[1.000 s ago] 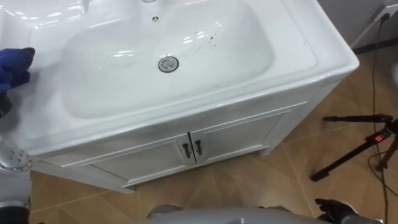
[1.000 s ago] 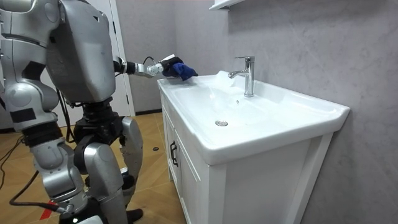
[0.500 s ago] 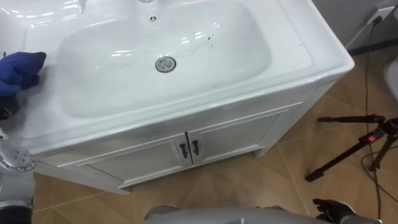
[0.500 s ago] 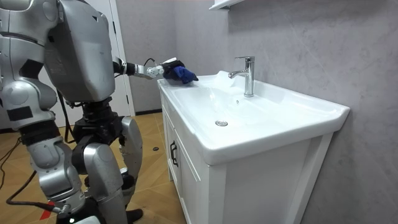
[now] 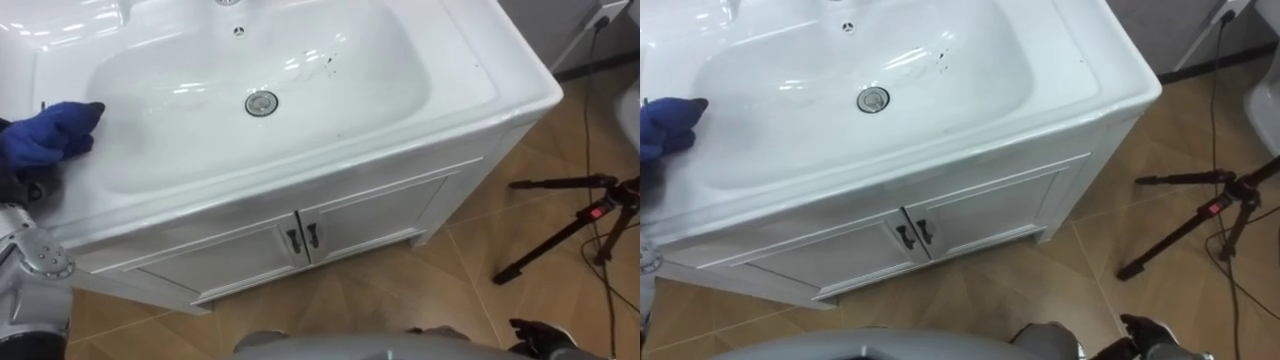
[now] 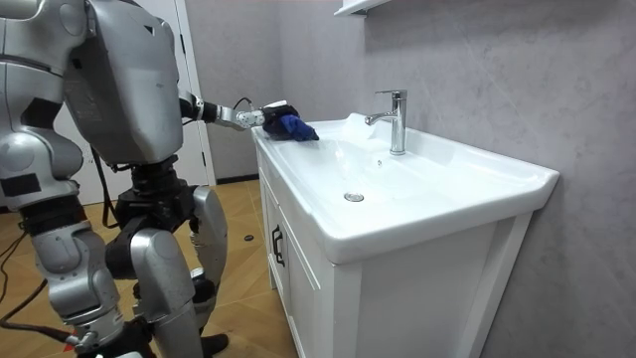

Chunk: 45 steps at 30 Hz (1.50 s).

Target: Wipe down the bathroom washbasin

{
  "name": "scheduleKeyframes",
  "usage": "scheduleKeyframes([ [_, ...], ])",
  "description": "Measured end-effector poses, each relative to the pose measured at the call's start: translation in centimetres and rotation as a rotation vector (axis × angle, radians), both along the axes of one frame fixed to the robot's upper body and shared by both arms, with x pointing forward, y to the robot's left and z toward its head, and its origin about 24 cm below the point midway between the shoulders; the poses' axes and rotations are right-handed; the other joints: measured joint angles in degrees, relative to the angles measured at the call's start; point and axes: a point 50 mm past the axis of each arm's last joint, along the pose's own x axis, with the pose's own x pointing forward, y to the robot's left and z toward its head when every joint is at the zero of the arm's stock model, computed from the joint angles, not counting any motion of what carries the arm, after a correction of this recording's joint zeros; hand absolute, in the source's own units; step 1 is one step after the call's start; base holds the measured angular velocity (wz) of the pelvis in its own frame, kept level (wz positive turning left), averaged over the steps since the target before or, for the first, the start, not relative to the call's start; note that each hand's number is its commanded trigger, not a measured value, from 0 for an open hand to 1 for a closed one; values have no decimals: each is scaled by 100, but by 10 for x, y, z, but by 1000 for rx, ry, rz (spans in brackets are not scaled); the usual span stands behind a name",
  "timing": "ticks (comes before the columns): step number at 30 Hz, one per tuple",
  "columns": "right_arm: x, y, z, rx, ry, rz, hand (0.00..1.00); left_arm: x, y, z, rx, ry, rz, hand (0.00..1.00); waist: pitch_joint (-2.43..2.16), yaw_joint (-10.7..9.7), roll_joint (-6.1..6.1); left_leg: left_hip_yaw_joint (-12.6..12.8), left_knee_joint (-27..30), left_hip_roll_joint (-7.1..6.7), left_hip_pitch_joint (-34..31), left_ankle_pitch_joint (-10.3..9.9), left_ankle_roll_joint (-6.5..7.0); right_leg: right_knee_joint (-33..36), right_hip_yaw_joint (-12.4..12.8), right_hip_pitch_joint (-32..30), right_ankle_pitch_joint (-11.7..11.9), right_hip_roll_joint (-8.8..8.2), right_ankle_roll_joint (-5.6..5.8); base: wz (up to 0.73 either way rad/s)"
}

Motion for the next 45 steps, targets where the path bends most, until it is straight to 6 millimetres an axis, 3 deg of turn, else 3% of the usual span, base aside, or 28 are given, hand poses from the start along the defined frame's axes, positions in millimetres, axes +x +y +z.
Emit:
scheduleKeyframes([
  [2,0,0,0,3,0,-1,0,-1,0,-3,-4,12,1,71,-5,-42,6,-2,7,-8,-1,0,0,9,9,-4,2,-11,-4,0],
  [4,1,-1,1,3,-1,0,0,-2,0,-6,-11,29,2,0,-16,-89,17,-1,2,-57,1,8,13,65,47,-34,2,-73,-7,0],
  [9,1,-6,2,5,-3,-21,0,-1,0,-13,-37,61,-6,0,-4,-145,-6,59,-14,-190,16,0,106,194,147,-112,5,-235,-2,-2],
  [28,-4,-8,2,11,22,-64,0,10,-8,-16,-47,37,-24,0,-37,-60,-16,67,6,-265,3,-8,182,217,122,-127,72,-330,6,0],
  [29,-4,-8,2,9,20,-64,0,10,-8,-15,-52,31,-23,0,-57,-59,12,67,6,-262,3,-8,182,217,112,-124,73,-331,7,0],
  [37,-5,-8,2,11,21,-69,0,14,-11,-11,-58,12,-44,0,-39,-42,5,16,12,-253,3,-14,191,209,7,-63,77,-354,15,4],
  [39,-4,-8,2,13,16,-75,0,17,-14,-8,-60,-4,-56,0,11,-41,12,-21,98,-222,-45,-53,201,210,-27,-45,77,-356,18,8],
  [45,-3,-9,2,10,10,-81,0,24,-19,5,-42,-66,-90,0,16,-95,31,-183,407,-149,-310,-180,225,212,-165,-73,90,-369,38,12],
])
